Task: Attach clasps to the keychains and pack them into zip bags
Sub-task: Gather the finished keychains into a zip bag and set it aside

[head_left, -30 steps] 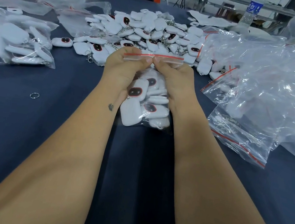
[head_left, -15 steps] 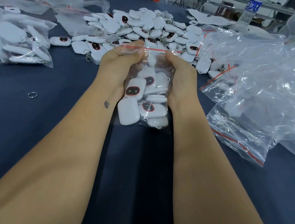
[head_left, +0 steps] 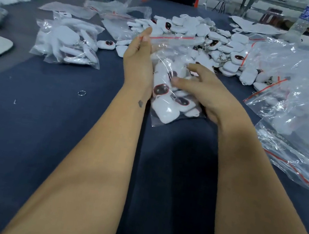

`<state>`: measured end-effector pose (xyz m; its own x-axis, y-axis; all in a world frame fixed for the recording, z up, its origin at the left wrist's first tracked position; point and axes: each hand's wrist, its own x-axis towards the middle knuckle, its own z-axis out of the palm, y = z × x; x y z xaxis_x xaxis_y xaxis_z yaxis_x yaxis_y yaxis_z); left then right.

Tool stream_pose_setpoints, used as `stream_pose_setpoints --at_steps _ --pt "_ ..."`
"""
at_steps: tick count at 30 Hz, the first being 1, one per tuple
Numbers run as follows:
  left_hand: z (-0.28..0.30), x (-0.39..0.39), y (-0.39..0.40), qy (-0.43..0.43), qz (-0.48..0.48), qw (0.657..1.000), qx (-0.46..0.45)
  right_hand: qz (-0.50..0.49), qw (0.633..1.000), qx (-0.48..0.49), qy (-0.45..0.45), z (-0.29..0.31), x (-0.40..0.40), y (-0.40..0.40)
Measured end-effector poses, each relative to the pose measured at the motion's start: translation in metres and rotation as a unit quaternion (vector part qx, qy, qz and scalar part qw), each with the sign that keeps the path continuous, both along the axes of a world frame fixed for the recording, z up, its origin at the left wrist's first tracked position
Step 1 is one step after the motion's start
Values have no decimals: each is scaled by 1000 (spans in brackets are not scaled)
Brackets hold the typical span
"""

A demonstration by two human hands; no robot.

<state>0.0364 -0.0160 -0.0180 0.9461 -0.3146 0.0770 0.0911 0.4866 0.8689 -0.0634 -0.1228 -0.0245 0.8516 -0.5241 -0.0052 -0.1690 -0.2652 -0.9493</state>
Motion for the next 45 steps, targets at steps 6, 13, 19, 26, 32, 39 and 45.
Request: stream_pose_setpoints --at_steps 6,13,19,26,32,39,45 --pt "-1 11 43 -26 23 985 172 -34 996 36 -77 -3 38 51" --pt "33 68 108 -251 284 861 340 42 992 90 -83 19 123 124" --pt "22 46 76 -325 268 836 351 56 996 25 -60 2 112 118" --pt "-6 -9 -11 -261 -25 929 261 -221 948 -227 -7 6 19 19" --pt "-26 -40 -45 -266 -145 893 333 -383 817 -366 228 -1 -42 -14" --pt "-26 -28 -32 -230 -101 929 272 -239 844 -456 150 3 -16 11" --pt "-15 -14 -17 12 -79 990 117 -132 957 -237 -100 -6 10 45"
